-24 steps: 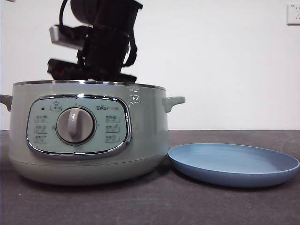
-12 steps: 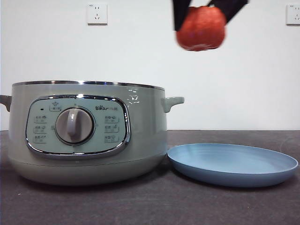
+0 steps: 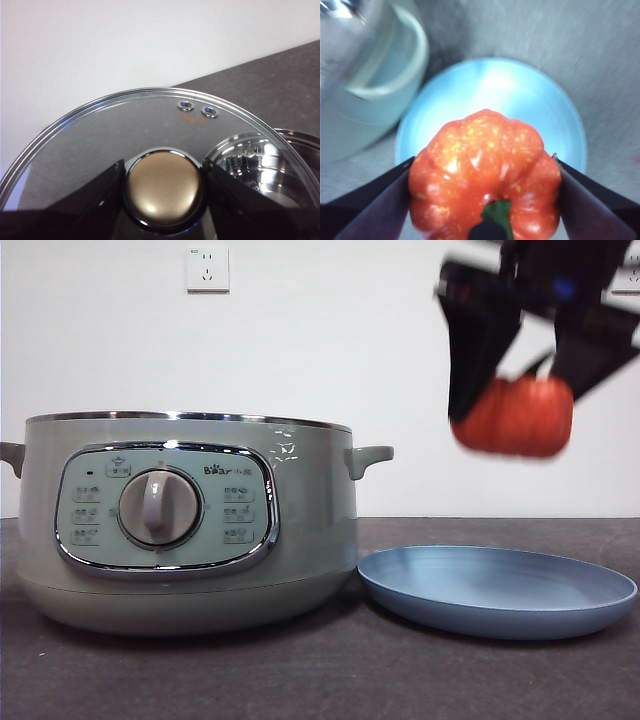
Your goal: Take the pumpkin out from the steamer,put the pumpkin in the blue plate,close the lid
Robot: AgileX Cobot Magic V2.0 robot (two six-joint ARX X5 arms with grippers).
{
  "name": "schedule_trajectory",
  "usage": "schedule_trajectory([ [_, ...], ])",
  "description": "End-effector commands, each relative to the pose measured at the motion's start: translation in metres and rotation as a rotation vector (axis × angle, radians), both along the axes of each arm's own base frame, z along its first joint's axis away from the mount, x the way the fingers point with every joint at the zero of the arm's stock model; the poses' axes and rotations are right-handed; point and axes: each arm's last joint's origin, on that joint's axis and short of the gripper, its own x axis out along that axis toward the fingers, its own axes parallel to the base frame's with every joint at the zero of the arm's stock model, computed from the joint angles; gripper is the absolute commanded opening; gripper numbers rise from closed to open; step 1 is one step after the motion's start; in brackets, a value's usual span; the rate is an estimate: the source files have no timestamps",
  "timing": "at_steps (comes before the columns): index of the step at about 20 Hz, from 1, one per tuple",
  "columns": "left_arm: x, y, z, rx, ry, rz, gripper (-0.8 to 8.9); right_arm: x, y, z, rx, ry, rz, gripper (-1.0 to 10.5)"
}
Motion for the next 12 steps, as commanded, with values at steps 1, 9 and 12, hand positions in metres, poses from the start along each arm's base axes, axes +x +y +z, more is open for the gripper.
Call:
schedule_trajectory([
  [1, 0.000, 0.000, 0.008, -0.021, -0.059, 0.002, -0.09, 0.005, 0.003, -0.022, 0.006, 0.004, -0.015, -0.1],
  [9, 0.000, -0.002, 0.008, -0.033, -0.052, -0.042, -0.09, 0.030, 0.018, -0.080, -0.079, 0.136, -0.007, 0.2],
  [12, 0.000, -0.002, 0.007, -0.033, -0.051, -0.044, -0.09, 0.033, 0.019, -0.090, -0.095, 0.163, -0.008, 2.8],
])
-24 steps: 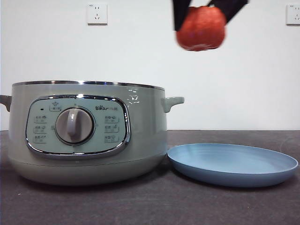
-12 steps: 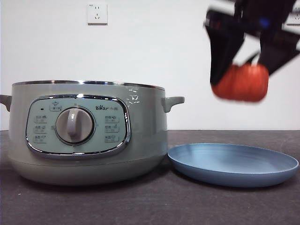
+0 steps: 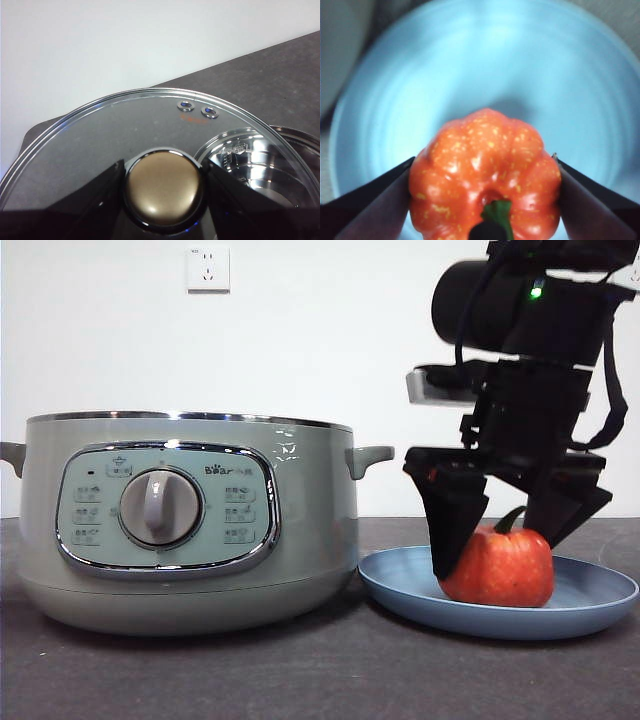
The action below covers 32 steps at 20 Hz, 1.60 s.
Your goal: Take the pumpkin out from the steamer,put the pumpkin in the blue plate,close the lid
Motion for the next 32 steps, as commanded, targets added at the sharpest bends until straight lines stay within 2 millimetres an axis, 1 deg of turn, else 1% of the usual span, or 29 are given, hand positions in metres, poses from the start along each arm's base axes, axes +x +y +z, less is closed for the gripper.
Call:
schedule_trajectory([
  [1, -0.003, 0.002, 0.009, -0.028, -0.067, 0.002, -0.09, -0.001, -0.001, -0.005, -0.009, 0.010, -0.004, 3.5],
  [4, -0.003, 0.002, 0.009, -0.028, -0.067, 0.001, -0.09, -0.001, -0.002, -0.005, -0.016, 0.019, -0.009, 5.4],
  [5, -0.003, 0.002, 0.009, -0.028, -0.066, 0.000, -0.09, -0.001, -0.003, -0.006, -0.020, 0.026, -0.013, 5.9],
  [7, -0.003, 0.001, 0.009, -0.035, -0.065, -0.003, -0.09, -0.001, -0.004, -0.005, -0.019, 0.025, -0.013, 6.0],
  [9, -0.003, 0.000, 0.009, -0.050, -0.059, -0.043, -0.09, -0.003, -0.005, 0.003, -0.005, 0.003, -0.013, 6.0],
  [11, -0.001, -0.002, 0.008, -0.074, -0.046, -0.064, -0.09, -0.008, -0.007, 0.019, 0.026, -0.041, -0.014, 6.0],
  [13, 0.006, -0.007, 0.005, -0.070, -0.018, -0.093, -0.09, -0.016, -0.012, 0.040, 0.063, -0.102, -0.018, 6.0],
  [17, 0.029, -0.023, -0.004, -0.086, 0.070, -0.185, -0.09, -0.038, -0.027, 0.084, 0.149, -0.251, -0.028, 6.0],
  [19, 0.044, -0.034, -0.009, -0.097, 0.108, -0.244, -0.09, -0.049, -0.034, 0.103, 0.188, -0.320, -0.030, 6.0],
  [21, 0.060, -0.044, -0.015, -0.099, 0.135, -0.277, -0.09, -0.058, -0.042, 0.116, 0.200, -0.381, -0.054, 6.0],
  [23, 0.075, -0.054, -0.023, -0.099, 0.164, -0.305, -0.09, -0.065, -0.049, 0.125, 0.217, -0.416, -0.067, 6.0],
  [26, 0.095, -0.066, -0.036, -0.097, 0.213, -0.341, -0.09, -0.070, -0.058, 0.131, 0.224, -0.440, -0.090, 6.0],
  [29, 0.113, -0.077, -0.051, -0.082, 0.272, -0.346, -0.09, -0.071, -0.064, 0.133, 0.217, -0.440, -0.114, 6.0],
  [32, 0.126, -0.085, -0.064, -0.086, 0.320, -0.365, -0.09, -0.070, -0.068, 0.132, 0.210, -0.435, -0.132, 6.0],
])
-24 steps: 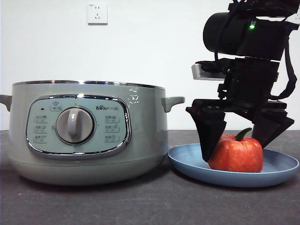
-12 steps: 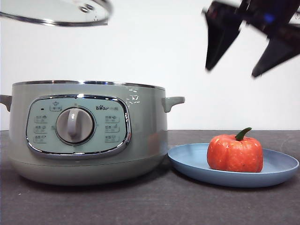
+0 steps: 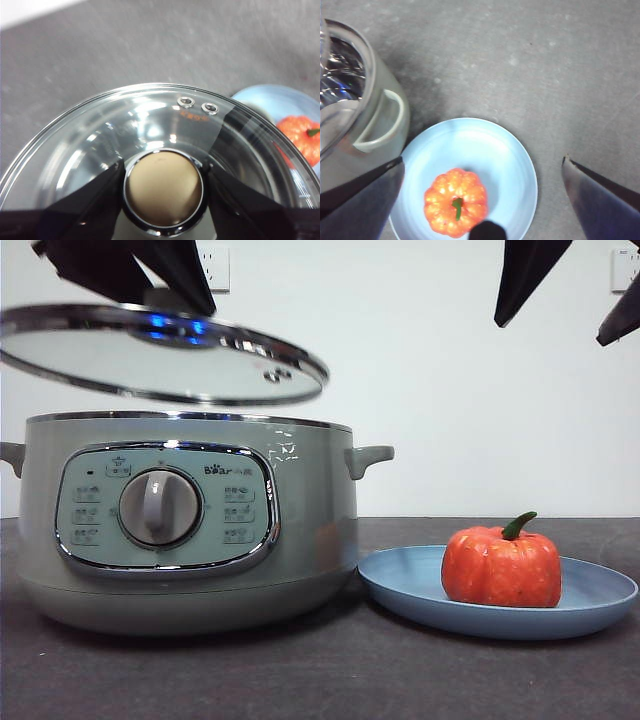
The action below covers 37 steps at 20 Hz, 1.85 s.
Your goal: Take the pumpkin out from the steamer,put the pumpkin in the blue plate,close the lid
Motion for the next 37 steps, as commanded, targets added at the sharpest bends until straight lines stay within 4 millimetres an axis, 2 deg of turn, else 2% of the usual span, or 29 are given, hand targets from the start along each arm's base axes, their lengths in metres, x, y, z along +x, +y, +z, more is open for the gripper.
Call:
schedule_trajectory([
  [1, 0.008, -0.006, 0.001, -0.041, -0.023, -0.007, -0.09, 0.001, -0.002, -0.003, 0.001, 0.007, -0.016, 6.0],
  [8, 0.025, -0.016, -0.021, -0.011, 0.044, -0.011, -0.09, 0.001, -0.001, -0.003, 0.002, 0.006, -0.017, 6.0],
  [16, 0.028, -0.018, -0.034, 0.056, 0.103, -0.030, 0.03, 0.001, -0.002, -0.003, 0.002, 0.007, -0.017, 6.0],
  [17, 0.028, -0.017, -0.034, 0.061, 0.105, -0.031, 0.17, 0.001, -0.002, -0.003, 0.002, 0.007, -0.017, 6.0],
  [18, 0.028, -0.017, -0.035, 0.065, 0.105, -0.033, 0.89, 0.001, -0.002, -0.003, 0.002, 0.007, -0.017, 6.0],
  [20, 0.028, -0.017, -0.034, 0.063, 0.102, -0.032, 3.17, 0.001, -0.001, -0.003, 0.002, 0.007, -0.016, 6.0],
  [21, 0.028, -0.017, -0.034, 0.062, 0.101, -0.033, 3.88, 0.001, -0.002, -0.003, 0.002, 0.007, -0.017, 6.0],
  [22, 0.028, -0.017, -0.034, 0.062, 0.102, -0.033, 4.18, 0.001, -0.001, -0.003, 0.002, 0.006, -0.016, 6.0],
  [27, 0.027, -0.017, -0.029, 0.047, 0.076, -0.035, 4.19, 0.001, -0.001, -0.002, 0.003, 0.004, -0.012, 6.0],
  [32, 0.005, -0.005, -0.011, 0.026, 0.081, -0.020, 4.07, -0.004, -0.003, 0.005, 0.020, -0.040, 0.001, 5.9],
  [33, -0.002, -0.001, -0.008, 0.023, 0.095, -0.012, 4.01, -0.006, -0.004, 0.007, 0.022, -0.058, 0.006, 5.6],
  [34, -0.009, 0.004, -0.003, 0.017, 0.104, -0.005, 3.55, -0.009, -0.005, 0.011, 0.024, -0.081, 0.011, 4.5],
  [35, -0.017, 0.008, 0.002, 0.016, 0.100, -0.005, 2.27, -0.012, -0.007, 0.014, 0.034, -0.105, 0.011, 2.9],
  [36, -0.025, 0.013, 0.008, 0.009, 0.086, -0.004, 0.51, -0.015, -0.008, 0.018, 0.046, -0.131, 0.011, 1.3],
  [37, -0.035, 0.018, 0.016, -0.006, 0.053, -0.007, -0.03, -0.018, -0.010, 0.022, 0.057, -0.154, 0.012, -0.1],
])
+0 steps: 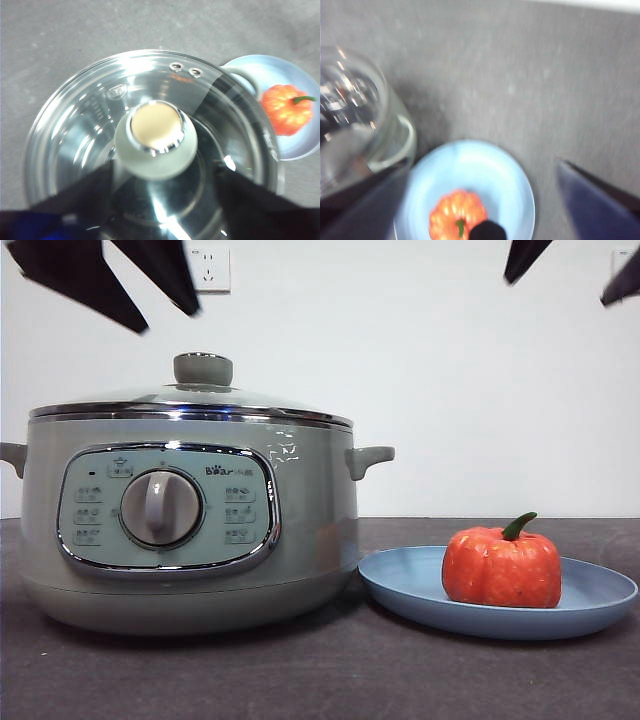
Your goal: Take the pumpkin out from the steamer,put the pumpkin in the blue plate,close the lid
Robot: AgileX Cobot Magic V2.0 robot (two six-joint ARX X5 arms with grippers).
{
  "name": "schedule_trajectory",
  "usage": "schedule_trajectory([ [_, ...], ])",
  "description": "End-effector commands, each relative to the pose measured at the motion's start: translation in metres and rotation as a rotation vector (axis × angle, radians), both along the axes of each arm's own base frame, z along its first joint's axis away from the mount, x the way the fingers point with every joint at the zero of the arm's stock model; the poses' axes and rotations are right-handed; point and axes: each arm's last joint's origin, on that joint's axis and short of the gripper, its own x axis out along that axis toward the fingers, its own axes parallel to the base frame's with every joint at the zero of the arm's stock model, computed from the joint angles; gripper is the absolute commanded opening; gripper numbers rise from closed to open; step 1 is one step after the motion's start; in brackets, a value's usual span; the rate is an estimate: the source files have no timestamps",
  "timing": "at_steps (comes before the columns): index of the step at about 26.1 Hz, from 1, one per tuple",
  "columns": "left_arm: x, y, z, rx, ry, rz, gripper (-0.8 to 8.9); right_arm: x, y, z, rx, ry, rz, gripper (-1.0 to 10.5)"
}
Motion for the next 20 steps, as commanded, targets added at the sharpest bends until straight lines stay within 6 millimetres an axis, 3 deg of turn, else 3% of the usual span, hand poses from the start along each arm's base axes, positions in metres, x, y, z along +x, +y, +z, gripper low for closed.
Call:
schedule_trajectory([
  [1, -0.017, 0.009, 0.016, -0.042, -0.069, -0.001, -0.09, -0.006, -0.002, 0.004, 0.010, -0.041, 0.007, -0.1],
  [5, -0.044, 0.027, 0.029, -0.043, -0.235, 0.059, -0.09, -0.017, -0.006, 0.003, 0.058, -0.161, 0.021, -0.1],
  [10, -0.082, 0.051, -0.003, -0.083, -0.365, 0.128, -0.08, -0.039, -0.009, -0.028, 0.132, -0.296, 0.055, -0.1],
  [15, -0.106, 0.065, -0.032, -0.121, -0.394, 0.156, -0.08, -0.049, -0.010, -0.053, 0.191, -0.303, 0.058, -0.1],
  [20, -0.116, 0.071, -0.039, -0.106, -0.351, 0.161, -0.03, -0.050, -0.011, -0.059, 0.158, -0.262, 0.058, 0.0],
])
